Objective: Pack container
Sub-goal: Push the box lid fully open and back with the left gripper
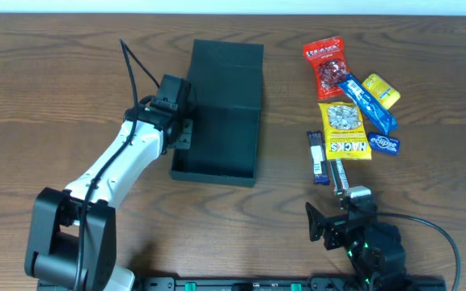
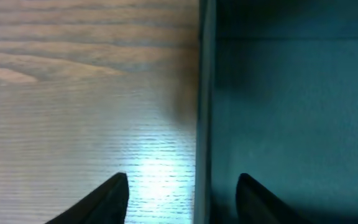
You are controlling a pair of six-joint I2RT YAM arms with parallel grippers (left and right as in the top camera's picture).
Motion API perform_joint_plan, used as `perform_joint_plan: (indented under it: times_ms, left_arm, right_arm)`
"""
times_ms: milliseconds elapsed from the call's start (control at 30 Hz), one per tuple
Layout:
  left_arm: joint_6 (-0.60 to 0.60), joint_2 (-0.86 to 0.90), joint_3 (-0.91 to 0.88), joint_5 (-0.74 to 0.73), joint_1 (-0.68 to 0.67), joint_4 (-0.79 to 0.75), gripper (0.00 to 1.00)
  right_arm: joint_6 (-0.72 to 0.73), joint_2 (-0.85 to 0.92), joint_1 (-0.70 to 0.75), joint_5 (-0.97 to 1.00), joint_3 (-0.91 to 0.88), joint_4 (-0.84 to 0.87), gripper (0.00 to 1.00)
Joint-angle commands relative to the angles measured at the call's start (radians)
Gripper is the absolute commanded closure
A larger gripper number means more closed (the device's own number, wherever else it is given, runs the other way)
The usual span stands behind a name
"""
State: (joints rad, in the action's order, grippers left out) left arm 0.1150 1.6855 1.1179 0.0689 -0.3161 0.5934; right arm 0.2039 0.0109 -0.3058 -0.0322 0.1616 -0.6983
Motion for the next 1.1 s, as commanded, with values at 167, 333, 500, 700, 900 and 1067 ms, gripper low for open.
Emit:
perform_joint_plan:
  times_ms: [167,333,500,700,900,1067]
  left_arm:
    - [0.009,0.079,-0.010,-0.079,0.003,-0.009,0.78]
    - [0.116,0.084,-0.010,-0.089,0.003,-0.029,0.92]
    - [0.208,0.084,-0.010,-0.098,0.002,-0.031,0.94]
    - [0.234,0.084,-0.010,-0.134,0.002,-0.047,0.94]
    - [0.175,0.084,-0.010,-0.133,0.002,-0.055,0.94]
    - [0.113,0.085,-0.010,-0.134,0.002,-0.066,0.94]
  right_arm:
    - [0.008,-0.005,0.004,-0.002,-0.003,-0.001,0.01]
    - [0.008,-0.005,0.004,-0.002,-0.003,-0.001,0.01]
    - [0.008,-0.005,0.004,-0.002,-0.003,-0.001,0.01]
    - [0.008,-0.005,0.004,-0.002,-0.003,-0.001,0.01]
    - [0.008,-0.005,0.004,-0.002,-0.003,-0.001,0.01]
    - [0.008,-0.005,0.004,-0.002,-0.003,-0.001,0.01]
